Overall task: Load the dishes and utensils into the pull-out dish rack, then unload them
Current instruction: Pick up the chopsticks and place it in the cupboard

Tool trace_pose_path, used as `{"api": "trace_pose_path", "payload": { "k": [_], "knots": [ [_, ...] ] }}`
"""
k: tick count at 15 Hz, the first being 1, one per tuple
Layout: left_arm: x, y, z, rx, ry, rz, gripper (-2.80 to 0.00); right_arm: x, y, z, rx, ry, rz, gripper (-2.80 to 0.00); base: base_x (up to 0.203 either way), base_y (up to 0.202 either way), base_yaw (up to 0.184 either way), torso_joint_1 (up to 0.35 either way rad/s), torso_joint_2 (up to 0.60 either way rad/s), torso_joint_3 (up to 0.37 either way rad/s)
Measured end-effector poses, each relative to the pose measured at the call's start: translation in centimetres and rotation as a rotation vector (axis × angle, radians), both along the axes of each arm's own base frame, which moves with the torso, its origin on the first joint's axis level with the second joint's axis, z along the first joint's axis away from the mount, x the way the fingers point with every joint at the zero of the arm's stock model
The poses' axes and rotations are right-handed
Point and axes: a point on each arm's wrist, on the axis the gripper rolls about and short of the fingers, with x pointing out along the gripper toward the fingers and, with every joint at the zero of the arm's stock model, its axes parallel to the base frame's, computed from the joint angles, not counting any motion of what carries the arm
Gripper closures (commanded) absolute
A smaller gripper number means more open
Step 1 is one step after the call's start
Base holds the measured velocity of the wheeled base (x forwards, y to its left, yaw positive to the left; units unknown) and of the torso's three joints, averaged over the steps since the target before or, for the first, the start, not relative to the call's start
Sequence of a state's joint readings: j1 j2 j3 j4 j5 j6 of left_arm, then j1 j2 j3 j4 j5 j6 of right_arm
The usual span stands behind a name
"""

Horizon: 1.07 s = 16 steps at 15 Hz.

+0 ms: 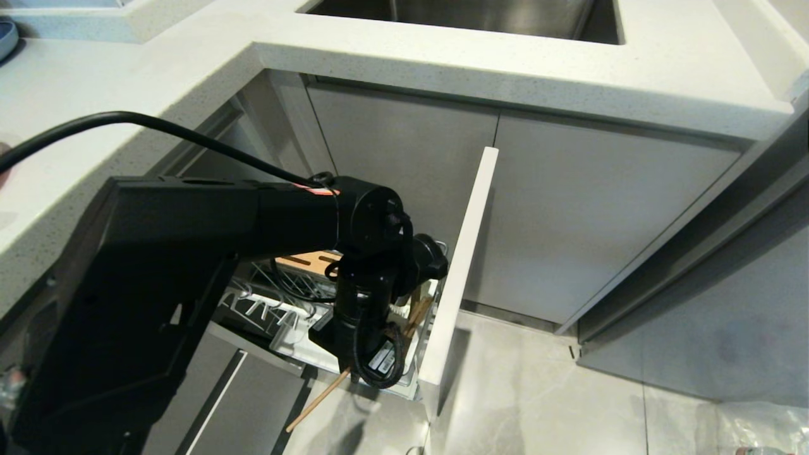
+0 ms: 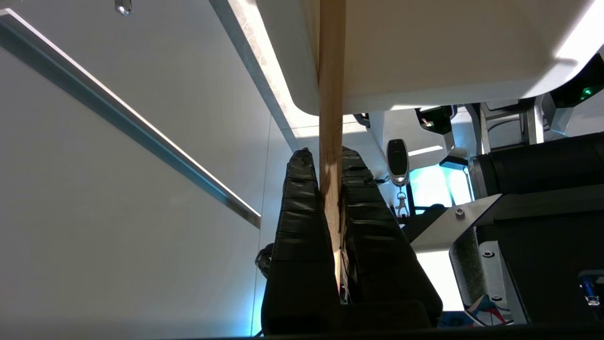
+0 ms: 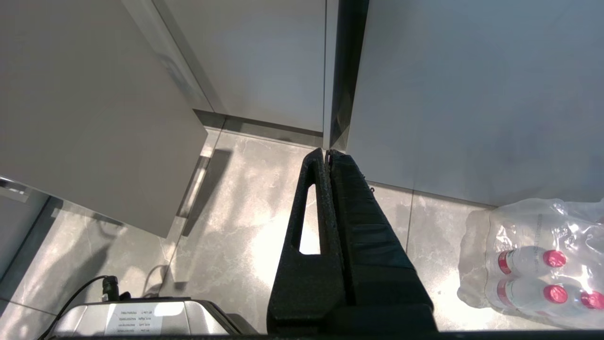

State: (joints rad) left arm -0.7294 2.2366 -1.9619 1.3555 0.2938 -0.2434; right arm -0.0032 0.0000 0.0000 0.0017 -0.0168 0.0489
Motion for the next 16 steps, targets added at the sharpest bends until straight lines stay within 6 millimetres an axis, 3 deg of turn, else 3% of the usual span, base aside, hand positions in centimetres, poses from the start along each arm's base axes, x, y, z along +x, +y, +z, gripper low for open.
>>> {"api": "trace_pose_path", "payload": {
  "k": [1,2,10,16],
  "knots": [
    [0.0,0.0,0.0,0.001,0.001,0.0,0.0,0.0,0.0,0.0,0.0,0.0,0.0,0.0,0.0,0.0,0.0,0.0,0.0,0.0],
    [0.0,0.0,0.0,0.0,-0.001,0.0,-2.8,0.0,0.0,0.0,0.0,0.0,0.0,0.0,0.0,0.0,0.0,0.0,0.0,0.0],
    [-0.4,0.2,1.0,-0.016,-0.02,0.001,-2.8,0.0,0.0,0.0,0.0,0.0,0.0,0.0,0.0,0.0,0.0,0.0,0.0,0.0],
    [-1.2,1.0,4.4,-0.061,-0.249,0.115,-2.8,0.0,0.0,0.0,0.0,0.0,0.0,0.0,0.0,0.0,0.0,0.0,0.0,0.0]
  ]
}}
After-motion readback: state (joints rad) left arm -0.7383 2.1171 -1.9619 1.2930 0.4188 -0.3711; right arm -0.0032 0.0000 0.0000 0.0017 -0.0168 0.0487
